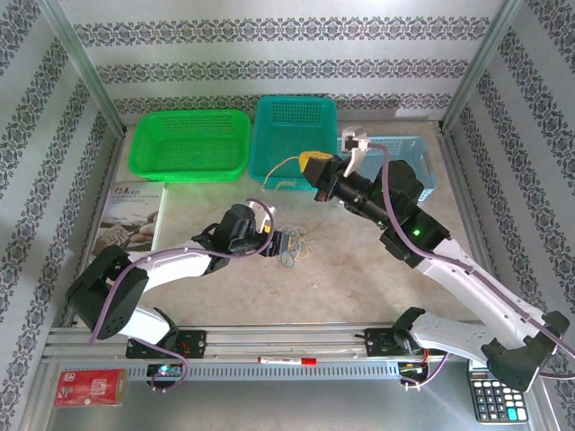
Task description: Untangle the cables
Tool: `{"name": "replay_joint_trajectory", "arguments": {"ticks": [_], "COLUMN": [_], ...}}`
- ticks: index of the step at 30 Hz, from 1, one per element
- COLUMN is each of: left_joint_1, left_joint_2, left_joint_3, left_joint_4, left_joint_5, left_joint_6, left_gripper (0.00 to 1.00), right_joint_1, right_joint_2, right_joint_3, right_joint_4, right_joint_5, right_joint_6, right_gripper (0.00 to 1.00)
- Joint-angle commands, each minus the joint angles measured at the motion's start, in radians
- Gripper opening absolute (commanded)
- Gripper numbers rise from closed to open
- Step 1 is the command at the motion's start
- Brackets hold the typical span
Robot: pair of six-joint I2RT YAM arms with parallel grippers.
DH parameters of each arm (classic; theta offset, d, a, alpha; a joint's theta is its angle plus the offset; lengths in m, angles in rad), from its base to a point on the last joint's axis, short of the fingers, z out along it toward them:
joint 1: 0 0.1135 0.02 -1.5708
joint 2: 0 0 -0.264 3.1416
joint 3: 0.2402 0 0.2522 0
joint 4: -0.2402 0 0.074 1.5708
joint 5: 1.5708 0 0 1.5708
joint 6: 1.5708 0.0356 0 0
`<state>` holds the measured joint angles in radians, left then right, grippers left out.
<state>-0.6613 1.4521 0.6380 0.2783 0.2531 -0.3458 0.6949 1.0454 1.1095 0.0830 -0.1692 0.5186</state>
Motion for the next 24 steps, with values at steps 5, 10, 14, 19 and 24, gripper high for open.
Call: {"name": "replay_joint_trajectory", "arguments": {"ticks": [5,10,14,19,24], "left_joint_1": [-0.009,-0.008,-0.008,-0.006,0.003], "left_joint_2": [-0.110,-0.190,-0.239,-0.252,-0.243], "left_joint_3": [-0.027,-0.025,-0.021,0.006,0.050], "left_joint_4": [0.021,-0.001,-0.016,-0.044,-0.070], "left_joint_5": [-0.020,-0.044,-0.072,-0.091,-0.100], "left_joint_6": [-0.025,-0.057,-0.077,-0.094,-0.113], "left_gripper": [0.80,0.89,0.97,1.00,1.00], "right_joint_1": [-0.118,-0.283,-0.405,-0.553,-0.643], "right_joint_2": [0.035,0.048,0.066,0.125,0.206], "right_joint_3": [0.041,0.029,0.019,0.015,0.016], "right_joint_4": [-0.005,0.003,0.008,0.003,0.003], "right_joint_5": [0.087,0.101,0.086,0.070,0.091], "right_joint_6": [-0.041,0.024,0.052,0.084,0.065], "right_gripper": [0.00,0.00,0.00,0.00,0.00]}}
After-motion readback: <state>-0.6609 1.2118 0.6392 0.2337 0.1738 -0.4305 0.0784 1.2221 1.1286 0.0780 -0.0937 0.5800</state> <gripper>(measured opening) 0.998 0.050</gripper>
